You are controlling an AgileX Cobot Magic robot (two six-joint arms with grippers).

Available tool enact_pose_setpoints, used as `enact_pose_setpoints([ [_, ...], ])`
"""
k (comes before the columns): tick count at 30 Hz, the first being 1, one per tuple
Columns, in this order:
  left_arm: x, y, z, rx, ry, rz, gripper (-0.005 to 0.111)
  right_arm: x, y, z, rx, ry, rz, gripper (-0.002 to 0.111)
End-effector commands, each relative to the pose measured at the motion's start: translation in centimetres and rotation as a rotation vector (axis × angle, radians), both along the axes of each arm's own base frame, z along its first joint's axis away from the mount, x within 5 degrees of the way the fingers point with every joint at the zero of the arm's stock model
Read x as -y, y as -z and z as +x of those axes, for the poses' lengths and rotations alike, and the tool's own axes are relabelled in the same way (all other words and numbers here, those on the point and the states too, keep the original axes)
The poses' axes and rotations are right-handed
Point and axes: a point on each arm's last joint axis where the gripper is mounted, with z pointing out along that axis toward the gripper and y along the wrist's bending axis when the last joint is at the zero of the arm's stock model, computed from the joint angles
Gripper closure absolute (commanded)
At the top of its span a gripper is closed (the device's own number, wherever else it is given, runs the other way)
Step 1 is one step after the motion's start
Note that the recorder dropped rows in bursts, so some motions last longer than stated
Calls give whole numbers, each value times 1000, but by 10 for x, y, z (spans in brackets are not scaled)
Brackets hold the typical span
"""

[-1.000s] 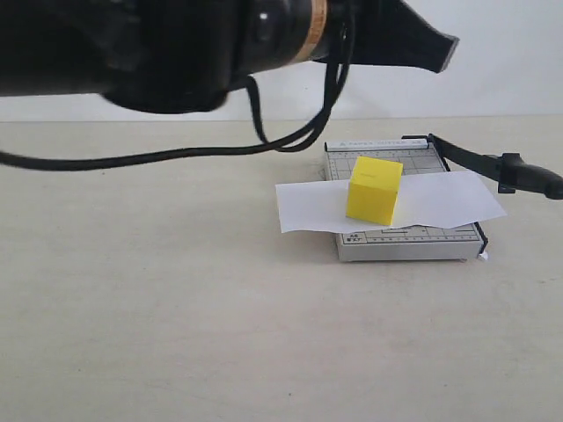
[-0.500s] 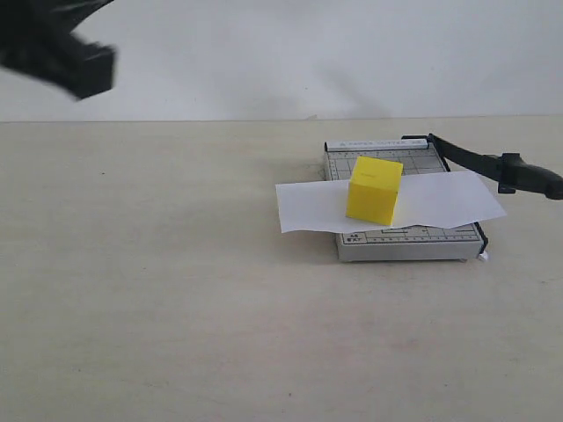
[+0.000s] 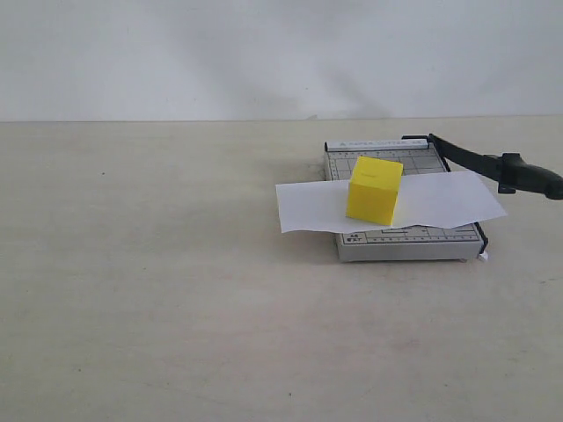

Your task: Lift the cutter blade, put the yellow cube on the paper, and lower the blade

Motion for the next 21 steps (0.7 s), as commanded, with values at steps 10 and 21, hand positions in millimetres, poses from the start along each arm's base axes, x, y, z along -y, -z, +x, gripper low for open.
enact_pose_setpoints([
  [10, -31, 10, -13, 13, -283, -208, 102, 2, 16, 68, -187, 1, 124, 46],
  [21, -31, 10, -13, 14, -282, -206, 102, -1, 42, 86, -277, -15, 192, 46],
])
